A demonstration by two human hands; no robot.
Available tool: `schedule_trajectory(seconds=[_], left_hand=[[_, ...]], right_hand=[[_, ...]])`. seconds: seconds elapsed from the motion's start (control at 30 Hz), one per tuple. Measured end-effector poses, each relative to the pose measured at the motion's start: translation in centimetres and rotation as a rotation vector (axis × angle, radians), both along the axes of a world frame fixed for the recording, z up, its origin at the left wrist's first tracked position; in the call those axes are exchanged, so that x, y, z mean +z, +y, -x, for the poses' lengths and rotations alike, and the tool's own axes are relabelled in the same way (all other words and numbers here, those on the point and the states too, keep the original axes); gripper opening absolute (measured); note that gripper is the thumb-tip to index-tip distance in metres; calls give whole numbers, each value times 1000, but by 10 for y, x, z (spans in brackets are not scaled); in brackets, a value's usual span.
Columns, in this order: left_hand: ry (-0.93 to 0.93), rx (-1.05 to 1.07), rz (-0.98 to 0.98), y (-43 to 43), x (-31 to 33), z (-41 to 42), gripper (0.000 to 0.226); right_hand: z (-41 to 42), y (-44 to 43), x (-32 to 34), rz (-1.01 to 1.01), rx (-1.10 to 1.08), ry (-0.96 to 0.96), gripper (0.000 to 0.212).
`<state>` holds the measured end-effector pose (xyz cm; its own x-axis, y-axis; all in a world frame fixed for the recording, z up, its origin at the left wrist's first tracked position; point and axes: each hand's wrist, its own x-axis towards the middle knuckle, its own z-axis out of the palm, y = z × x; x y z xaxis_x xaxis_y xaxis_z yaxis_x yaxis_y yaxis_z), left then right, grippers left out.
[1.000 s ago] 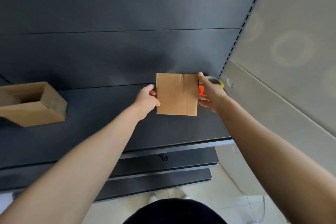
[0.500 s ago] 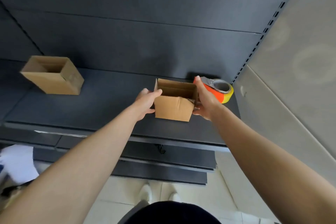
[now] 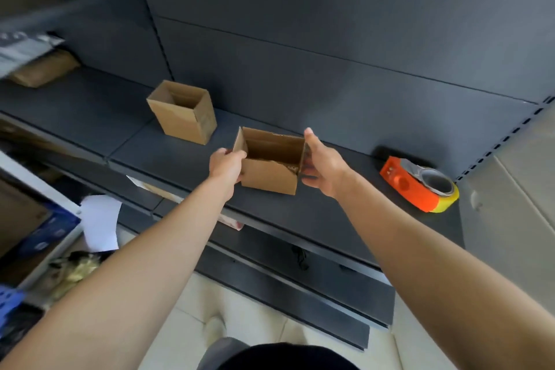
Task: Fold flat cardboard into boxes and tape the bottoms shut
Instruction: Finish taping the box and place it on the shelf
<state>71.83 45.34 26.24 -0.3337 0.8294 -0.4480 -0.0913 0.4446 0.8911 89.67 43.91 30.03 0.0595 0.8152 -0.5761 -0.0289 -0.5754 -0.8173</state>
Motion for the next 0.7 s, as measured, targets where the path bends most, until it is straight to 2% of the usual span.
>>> schedule_trajectory(seconds=[0.13, 0.27, 0.37, 0.53, 0.63, 0.7], left_hand=[[-41, 167, -34, 10, 2, 71, 24], [-114, 234, -105, 23, 1, 139, 41], [-105, 291, -26, 32, -3, 174, 45], [-303, 162, 118, 38, -14, 193, 29], [-387, 87, 112, 43, -11, 196, 17], [-410, 66, 90, 50, -9, 201, 20]], right_hand=[[63, 17, 5, -15, 117, 31, 58], [127, 35, 3, -6, 164, 95, 57], [161, 49, -3, 15, 114, 36, 57], [199, 72, -18, 58, -31, 61, 60], [215, 80, -23, 84, -64, 89, 62], [222, 84, -25, 99, -44, 106, 64]])
